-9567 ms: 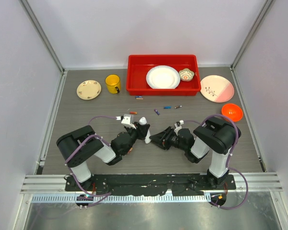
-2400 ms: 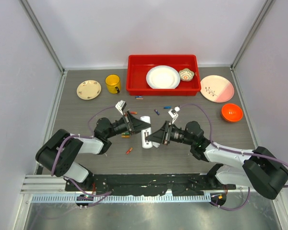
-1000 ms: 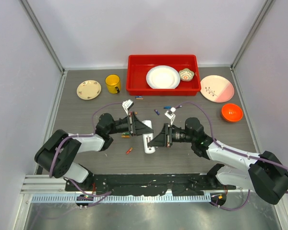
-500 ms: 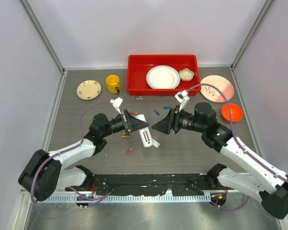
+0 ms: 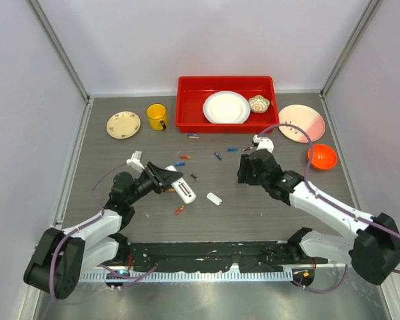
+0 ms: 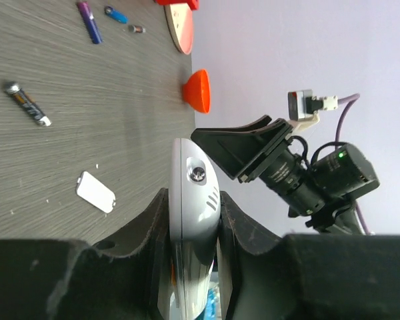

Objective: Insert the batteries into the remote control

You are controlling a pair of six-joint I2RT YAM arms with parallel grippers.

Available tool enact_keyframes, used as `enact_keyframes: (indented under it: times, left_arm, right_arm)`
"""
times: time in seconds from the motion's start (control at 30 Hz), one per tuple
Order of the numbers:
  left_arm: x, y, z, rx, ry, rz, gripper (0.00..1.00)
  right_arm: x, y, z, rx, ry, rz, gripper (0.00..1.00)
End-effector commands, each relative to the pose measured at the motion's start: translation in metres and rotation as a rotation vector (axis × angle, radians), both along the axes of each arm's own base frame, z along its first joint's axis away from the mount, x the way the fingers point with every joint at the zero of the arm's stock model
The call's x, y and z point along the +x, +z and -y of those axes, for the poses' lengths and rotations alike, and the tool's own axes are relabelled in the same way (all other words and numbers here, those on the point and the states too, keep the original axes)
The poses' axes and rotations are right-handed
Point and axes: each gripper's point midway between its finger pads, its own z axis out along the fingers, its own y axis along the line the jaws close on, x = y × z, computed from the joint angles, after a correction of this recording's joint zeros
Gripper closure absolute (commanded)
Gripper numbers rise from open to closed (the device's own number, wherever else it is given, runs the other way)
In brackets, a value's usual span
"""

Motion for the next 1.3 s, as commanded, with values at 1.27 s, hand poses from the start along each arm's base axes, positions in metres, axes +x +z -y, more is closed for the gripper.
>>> enact_keyframes:
  times: [1.27]
  left_arm:
    - [-0.049,0.074,-0.003,-0.015,-0.172,0.272,1.0]
  right_arm:
    - [0.153,-0.062,-0.088,-0.241,0.148,0.037,0.51]
